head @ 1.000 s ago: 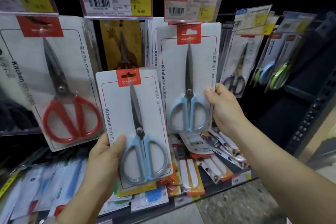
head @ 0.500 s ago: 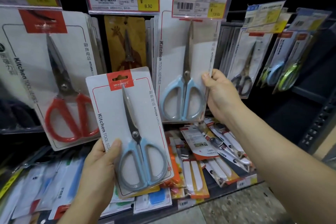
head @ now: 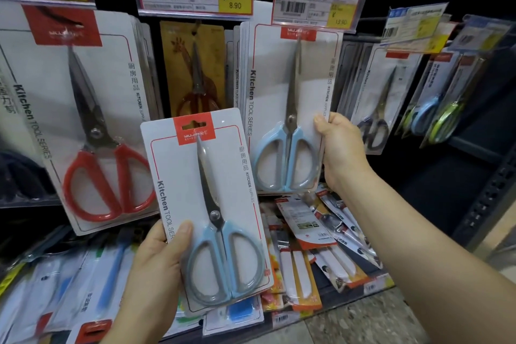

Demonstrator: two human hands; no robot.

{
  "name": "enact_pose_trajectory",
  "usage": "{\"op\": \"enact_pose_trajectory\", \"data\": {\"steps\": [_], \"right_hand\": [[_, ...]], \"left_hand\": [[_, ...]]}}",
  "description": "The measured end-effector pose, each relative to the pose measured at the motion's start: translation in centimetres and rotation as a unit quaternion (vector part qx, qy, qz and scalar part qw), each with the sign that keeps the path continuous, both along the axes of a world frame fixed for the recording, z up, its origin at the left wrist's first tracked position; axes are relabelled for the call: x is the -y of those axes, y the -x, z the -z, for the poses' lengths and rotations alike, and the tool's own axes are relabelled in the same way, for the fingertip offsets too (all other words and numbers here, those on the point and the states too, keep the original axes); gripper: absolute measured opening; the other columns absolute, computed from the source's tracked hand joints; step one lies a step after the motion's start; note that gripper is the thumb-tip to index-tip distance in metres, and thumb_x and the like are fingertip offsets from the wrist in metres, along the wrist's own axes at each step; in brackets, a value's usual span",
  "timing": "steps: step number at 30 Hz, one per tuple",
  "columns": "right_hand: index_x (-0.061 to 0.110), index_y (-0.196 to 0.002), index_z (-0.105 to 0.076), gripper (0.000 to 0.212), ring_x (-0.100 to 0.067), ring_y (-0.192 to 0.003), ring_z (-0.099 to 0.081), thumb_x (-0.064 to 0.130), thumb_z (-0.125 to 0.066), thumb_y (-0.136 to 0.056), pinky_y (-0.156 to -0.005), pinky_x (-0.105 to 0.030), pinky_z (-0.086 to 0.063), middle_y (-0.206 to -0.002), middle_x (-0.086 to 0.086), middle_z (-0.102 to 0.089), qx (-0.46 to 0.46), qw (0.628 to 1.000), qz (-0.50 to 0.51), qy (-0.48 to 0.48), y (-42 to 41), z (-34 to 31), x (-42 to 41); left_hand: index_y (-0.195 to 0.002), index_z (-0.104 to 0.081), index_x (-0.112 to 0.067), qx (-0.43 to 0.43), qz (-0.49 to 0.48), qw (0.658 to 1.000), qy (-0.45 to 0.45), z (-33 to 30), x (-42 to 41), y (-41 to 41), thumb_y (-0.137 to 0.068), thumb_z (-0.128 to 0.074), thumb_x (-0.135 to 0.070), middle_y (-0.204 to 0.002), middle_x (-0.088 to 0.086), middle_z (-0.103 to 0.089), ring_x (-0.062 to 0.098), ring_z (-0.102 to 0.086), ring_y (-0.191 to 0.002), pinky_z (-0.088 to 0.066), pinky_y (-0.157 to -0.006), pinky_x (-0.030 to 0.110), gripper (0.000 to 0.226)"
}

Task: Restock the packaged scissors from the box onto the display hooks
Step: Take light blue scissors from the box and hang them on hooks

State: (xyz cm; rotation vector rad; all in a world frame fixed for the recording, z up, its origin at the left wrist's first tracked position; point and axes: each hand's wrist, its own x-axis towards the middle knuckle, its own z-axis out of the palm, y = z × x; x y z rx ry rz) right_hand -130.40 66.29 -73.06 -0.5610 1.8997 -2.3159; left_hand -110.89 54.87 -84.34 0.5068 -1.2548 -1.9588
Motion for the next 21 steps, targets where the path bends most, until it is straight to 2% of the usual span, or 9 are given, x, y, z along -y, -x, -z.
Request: {"op": "enact_pose_trajectory", "data": {"steps": [3,5,7,11,13,15,18,20,21], "right_hand": [[0.018,-0.075,-0.058,0.022,-0.016,-0.073,-0.059,0.012,-0.049,-0.094,-0.068,-0.03,-0.051,-0.08,-0.001,-0.064,-0.005,0.999,0.025,0.038,-0.5,0.2,-0.3],[0.017,-0.076,-0.059,0.02,-0.016,-0.073,-0.06,0.011,-0.05,-0.093,-0.07,-0.03,-0.052,-0.081,-0.002,-0.065,-0.01,0.998,0.035,0.055,-0.8,0.1,-0.7],[0.016,-0.074,-0.06,0.021,-0.017,-0.073,-0.061,0.01,-0.051,-0.092,-0.073,-0.031,-0.052,-0.078,-0.002,-0.066,-0.01,0.997,0.037,0.068,-0.7,-0.1,-1.0],[0.018,-0.062,-0.054,0.029,-0.012,-0.058,-0.054,0.011,-0.054,-0.09,-0.062,-0.026,-0.046,-0.056,0.005,-0.059,-0.017,0.997,0.059,0.036,0.1,0.1,-0.8],[0.018,-0.064,-0.054,0.027,-0.009,-0.053,-0.053,0.012,-0.054,-0.09,-0.056,-0.023,-0.046,-0.051,0.008,-0.059,-0.008,0.998,0.057,0.021,0.4,0.2,-0.2],[0.018,-0.069,-0.055,0.023,-0.012,-0.057,-0.054,0.014,-0.052,-0.092,-0.056,-0.022,-0.047,-0.062,0.003,-0.059,-0.005,0.999,0.048,-0.003,0.8,0.1,0.8],[0.016,-0.075,-0.056,0.019,-0.018,-0.069,-0.055,0.013,-0.05,-0.092,-0.066,-0.031,-0.048,-0.075,-0.004,-0.059,-0.003,0.998,0.036,-0.048,1.7,-0.1,2.4],[0.012,-0.098,-0.061,0.013,-0.02,-0.088,-0.058,0.013,-0.048,-0.094,-0.082,-0.036,-0.049,-0.097,-0.008,-0.063,0.017,0.997,0.02,-0.071,2.7,0.0,3.2],[0.011,-0.112,-0.058,0.022,-0.019,-0.097,-0.057,0.016,-0.047,-0.095,-0.088,-0.034,-0.047,-0.107,-0.007,-0.061,0.027,0.996,0.018,-0.087,3.4,0.1,3.4]], "left_hand": [[-0.1,-0.066,-0.018,-0.012,0.002,1.0,0.007,0.0,0.1,-0.1,-0.077,-0.064,-0.021,-0.092,-0.002,-0.076,0.01,-0.072,-0.078,-0.057,-0.059,0.019,0.023],[-0.099,-0.067,-0.018,-0.018,0.001,1.0,0.017,0.1,0.3,-0.2,-0.053,-0.075,-0.035,-0.093,-0.001,-0.076,0.01,-0.072,-0.08,-0.056,-0.06,0.019,0.05],[-0.1,-0.066,-0.019,-0.016,-0.008,1.0,0.013,0.1,0.5,-0.3,-0.058,-0.068,-0.028,-0.094,-0.002,-0.076,0.01,-0.072,-0.081,-0.056,-0.06,0.019,0.043],[-0.099,-0.066,-0.02,-0.003,-0.008,1.0,0.006,0.6,0.9,-0.2,-0.085,-0.053,-0.013,-0.094,-0.004,-0.076,0.009,-0.072,-0.081,-0.058,-0.065,0.02,0.021],[-0.099,-0.066,-0.021,0.007,-0.006,1.0,-0.007,0.6,0.7,-0.1,-0.093,-0.045,-0.007,-0.095,-0.003,-0.076,0.01,-0.072,-0.081,-0.058,-0.068,0.022,0.027],[-0.099,-0.067,-0.02,0.014,-0.013,1.0,-0.013,0.6,0.6,0.0,-0.093,-0.044,-0.006,-0.094,-0.002,-0.076,0.01,-0.072,-0.079,-0.059,-0.067,0.023,0.027],[-0.099,-0.066,-0.02,0.018,-0.008,1.0,-0.017,0.5,0.2,0.3,-0.094,-0.043,-0.006,-0.091,-0.002,-0.076,0.01,-0.072,-0.076,-0.058,-0.061,0.021,0.027],[-0.099,-0.065,-0.019,0.019,-0.006,1.0,-0.02,0.3,-0.1,0.5,-0.094,-0.043,-0.007,-0.089,-0.003,-0.076,0.009,-0.072,-0.075,-0.058,-0.06,0.021,0.026],[-0.1,-0.065,-0.019,0.018,-0.006,0.999,-0.026,0.2,-0.4,0.7,-0.094,-0.044,-0.007,-0.089,-0.003,-0.076,0.009,-0.072,-0.075,-0.058,-0.062,0.021,0.026]]}}
